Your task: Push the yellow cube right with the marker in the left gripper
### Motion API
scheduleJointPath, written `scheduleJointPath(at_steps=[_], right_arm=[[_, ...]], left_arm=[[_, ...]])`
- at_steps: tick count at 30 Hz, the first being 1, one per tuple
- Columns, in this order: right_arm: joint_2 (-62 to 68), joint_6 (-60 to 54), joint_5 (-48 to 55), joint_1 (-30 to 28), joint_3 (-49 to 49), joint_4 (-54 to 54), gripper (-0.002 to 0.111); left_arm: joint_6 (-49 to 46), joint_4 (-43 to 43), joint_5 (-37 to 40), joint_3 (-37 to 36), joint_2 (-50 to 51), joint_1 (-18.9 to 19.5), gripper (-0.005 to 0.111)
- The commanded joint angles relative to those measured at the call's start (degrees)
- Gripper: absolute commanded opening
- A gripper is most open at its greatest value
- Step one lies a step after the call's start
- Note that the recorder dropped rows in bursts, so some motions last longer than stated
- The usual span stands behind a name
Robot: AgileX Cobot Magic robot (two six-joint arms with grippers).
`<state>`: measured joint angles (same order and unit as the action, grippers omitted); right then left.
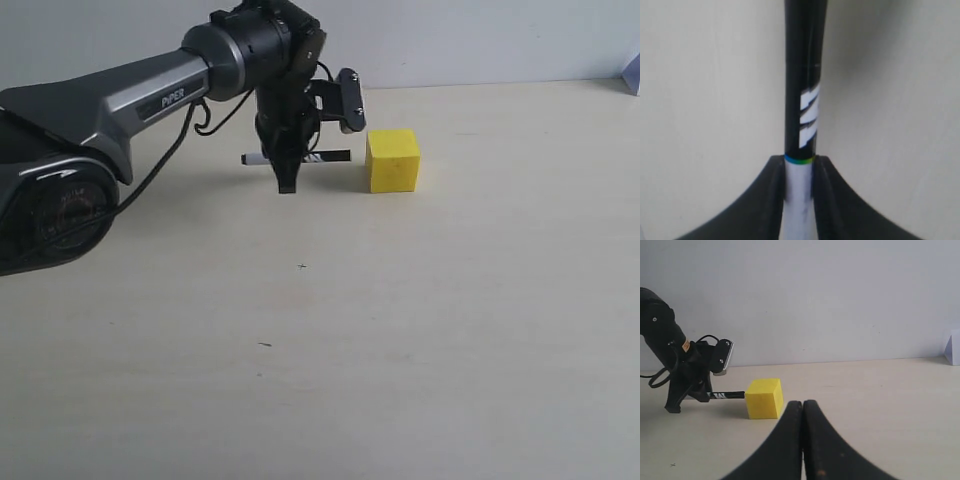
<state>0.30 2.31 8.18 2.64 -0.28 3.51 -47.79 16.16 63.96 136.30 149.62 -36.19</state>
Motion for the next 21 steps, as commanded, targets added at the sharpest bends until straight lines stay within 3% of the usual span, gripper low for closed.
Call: scheduleJointPath(at_steps=[1,5,13,21], right_arm=[[-0.30,-0.09,-0.48,0.05,0.28,-0.01,0.000],[-0.30,-0.09,-0.48,0.05,0.28,-0.01,0.000],[-0.30,-0.09,-0.48,0.05,0.28,-0.01,0.000],[-0.30,-0.09,-0.48,0.05,0.28,-0.01,0.000]], left_arm=[[-0.25,1.11,-3.34,0.33,-0.18,-3.40,0.000],[0.54,1.79,-2.51,0.33,-0.18,-3.57,0.000],[3.71,2.99,0.96,0.33,-0.18,-0.29,0.000],[2.91,3.11,-0.20,0.33,-0.18,-0.46,0.000]])
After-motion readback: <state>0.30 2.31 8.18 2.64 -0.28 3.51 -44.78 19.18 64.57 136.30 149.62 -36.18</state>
